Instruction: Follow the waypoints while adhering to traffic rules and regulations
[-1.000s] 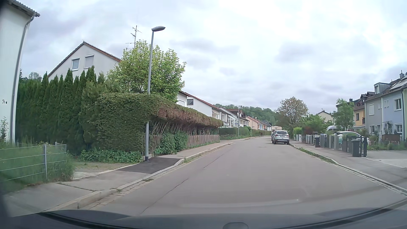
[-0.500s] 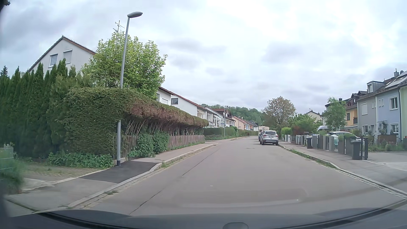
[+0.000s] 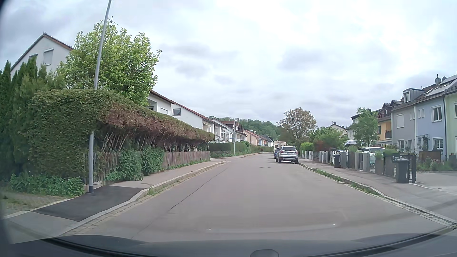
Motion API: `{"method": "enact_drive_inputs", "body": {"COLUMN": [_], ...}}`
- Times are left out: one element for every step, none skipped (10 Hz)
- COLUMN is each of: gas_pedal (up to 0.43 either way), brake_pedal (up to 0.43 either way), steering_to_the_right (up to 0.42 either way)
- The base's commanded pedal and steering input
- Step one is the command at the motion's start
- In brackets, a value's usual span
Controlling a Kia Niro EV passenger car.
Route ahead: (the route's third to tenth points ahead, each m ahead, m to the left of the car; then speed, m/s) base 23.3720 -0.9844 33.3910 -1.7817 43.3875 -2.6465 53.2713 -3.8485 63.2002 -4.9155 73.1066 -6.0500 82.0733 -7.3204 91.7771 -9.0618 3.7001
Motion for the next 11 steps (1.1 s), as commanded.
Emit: {"method": "enact_drive_inputs", "body": {"gas_pedal": [0.118, 0.118, 0.118, 0.118, 0.118, 0.118, 0.118, 0.118, 0.079, 0.079, 0.079], "brake_pedal": [0.0, 0.0, 0.0, 0.0, 0.0, 0.0, 0.0, 0.0, 0.0, 0.0, 0.0], "steering_to_the_right": [0.129, 0.12, 0.112, 0.102, 0.092, 0.087, 0.083, 0.078, 0.067, 0.057, 0.049]}}
